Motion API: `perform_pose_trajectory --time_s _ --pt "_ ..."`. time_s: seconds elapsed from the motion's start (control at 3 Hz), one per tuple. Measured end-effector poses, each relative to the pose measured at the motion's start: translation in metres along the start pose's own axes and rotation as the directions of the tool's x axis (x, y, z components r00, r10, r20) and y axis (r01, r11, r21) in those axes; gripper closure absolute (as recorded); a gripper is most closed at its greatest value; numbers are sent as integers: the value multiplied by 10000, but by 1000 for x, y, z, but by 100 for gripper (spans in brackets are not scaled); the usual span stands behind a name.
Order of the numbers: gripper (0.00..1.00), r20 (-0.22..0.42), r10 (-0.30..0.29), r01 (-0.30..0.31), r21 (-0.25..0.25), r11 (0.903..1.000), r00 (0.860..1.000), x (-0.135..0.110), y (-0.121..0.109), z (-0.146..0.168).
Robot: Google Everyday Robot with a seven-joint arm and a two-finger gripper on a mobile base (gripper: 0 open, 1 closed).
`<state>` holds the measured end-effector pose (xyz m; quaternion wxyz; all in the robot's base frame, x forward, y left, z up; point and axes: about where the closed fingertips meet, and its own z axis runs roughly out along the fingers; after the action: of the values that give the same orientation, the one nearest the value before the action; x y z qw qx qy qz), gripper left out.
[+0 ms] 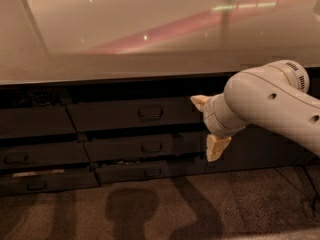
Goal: Open top drawer
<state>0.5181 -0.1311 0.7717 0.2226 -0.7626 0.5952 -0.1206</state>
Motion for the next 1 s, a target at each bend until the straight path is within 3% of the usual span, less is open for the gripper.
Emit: perform_pose_trajectory --time_s 0.33,0.67,1.0 --pt "0 -561 257 -283 -448 9986 9981 24 -9 27" --pt "0 -1592 662 -861 -1215 9889 9850 67 -25 75" --pt "0 -1831 1115 -1435 -1719 9746 9767 98 -39 106"
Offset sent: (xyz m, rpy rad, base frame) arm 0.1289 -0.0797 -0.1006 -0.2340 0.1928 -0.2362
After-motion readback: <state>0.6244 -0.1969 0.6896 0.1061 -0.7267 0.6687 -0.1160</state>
